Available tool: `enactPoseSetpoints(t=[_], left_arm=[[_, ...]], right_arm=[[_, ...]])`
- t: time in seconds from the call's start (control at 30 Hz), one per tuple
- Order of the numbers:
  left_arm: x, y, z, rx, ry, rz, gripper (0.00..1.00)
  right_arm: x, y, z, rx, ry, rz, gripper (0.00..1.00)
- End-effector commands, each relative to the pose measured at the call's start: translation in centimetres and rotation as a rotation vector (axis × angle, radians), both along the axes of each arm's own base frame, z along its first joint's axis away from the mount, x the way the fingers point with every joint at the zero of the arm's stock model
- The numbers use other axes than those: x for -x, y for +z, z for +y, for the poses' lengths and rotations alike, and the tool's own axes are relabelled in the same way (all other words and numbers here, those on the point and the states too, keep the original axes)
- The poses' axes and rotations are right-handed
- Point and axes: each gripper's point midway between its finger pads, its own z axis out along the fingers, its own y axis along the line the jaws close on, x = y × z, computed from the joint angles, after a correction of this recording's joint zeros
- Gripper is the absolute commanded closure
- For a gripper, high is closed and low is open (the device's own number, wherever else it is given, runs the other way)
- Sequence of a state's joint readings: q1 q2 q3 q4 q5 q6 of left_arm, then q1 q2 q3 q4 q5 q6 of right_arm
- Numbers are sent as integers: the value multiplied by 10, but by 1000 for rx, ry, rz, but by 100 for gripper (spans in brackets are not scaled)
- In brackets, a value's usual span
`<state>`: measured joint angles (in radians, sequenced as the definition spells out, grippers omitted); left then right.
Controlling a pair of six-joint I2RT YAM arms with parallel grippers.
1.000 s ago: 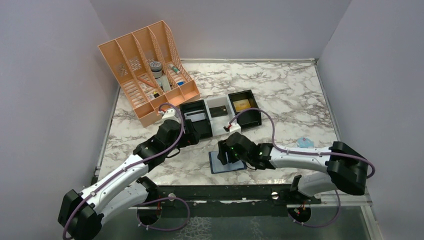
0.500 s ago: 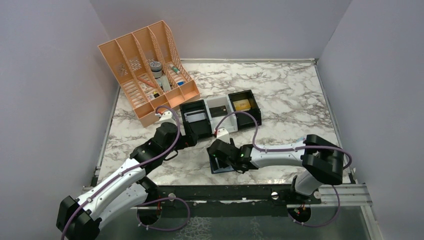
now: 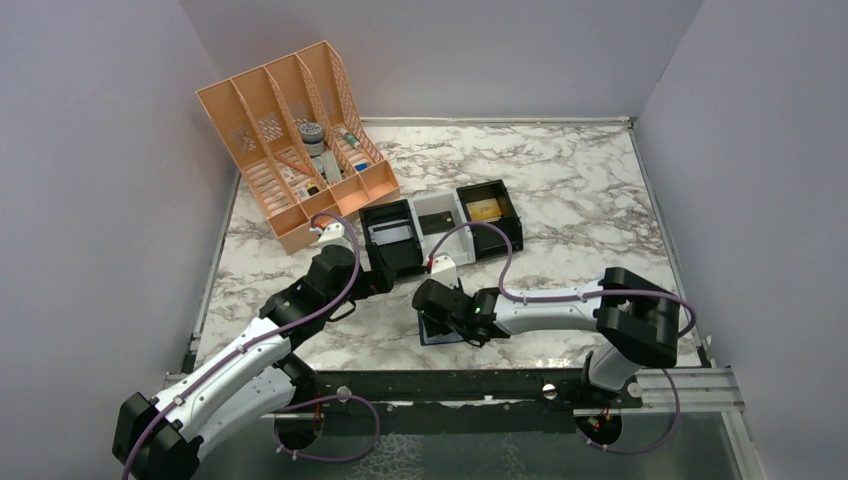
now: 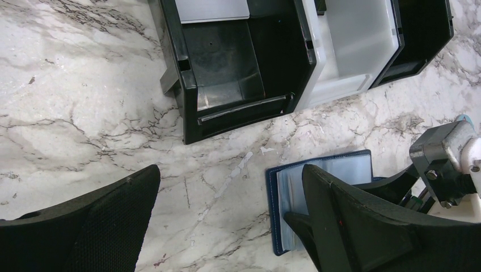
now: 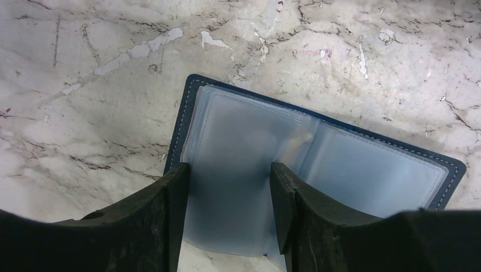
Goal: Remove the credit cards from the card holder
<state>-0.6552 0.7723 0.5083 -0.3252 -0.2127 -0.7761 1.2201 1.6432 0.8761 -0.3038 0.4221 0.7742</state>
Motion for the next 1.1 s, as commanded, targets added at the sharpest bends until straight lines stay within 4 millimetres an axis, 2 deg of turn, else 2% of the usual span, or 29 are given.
enactPoseSetpoints(t=[0.0,0.2,0.3,0.33,0.47,0.6,0.8,1.07], left_arm=[[0,-2,2,-6,0,0,1],[1,-3,-5,12,-30,4,1],[2,-4,-10,19,-58,9,1],[3,-5,-12,21,-67,13,1],[4,-8,-19,28,-102,28,1],[4,-11,-24,33,-127,39,1],[4,-14,-29,33,-149,50,1],[4,-15,-28,28,-146,56,1]], right_arm=[[9,-7,-2,-39,0,33,54],[12,1,7,-120,32,54,56],[16,1,10,-161,52,84,53],[10,2,8,-176,36,91,53],[10,0,8,-212,41,123,48],[9,-5,4,-198,31,137,45],[6,-8,0,-153,16,130,54],[2,-14,-2,-77,26,126,51]])
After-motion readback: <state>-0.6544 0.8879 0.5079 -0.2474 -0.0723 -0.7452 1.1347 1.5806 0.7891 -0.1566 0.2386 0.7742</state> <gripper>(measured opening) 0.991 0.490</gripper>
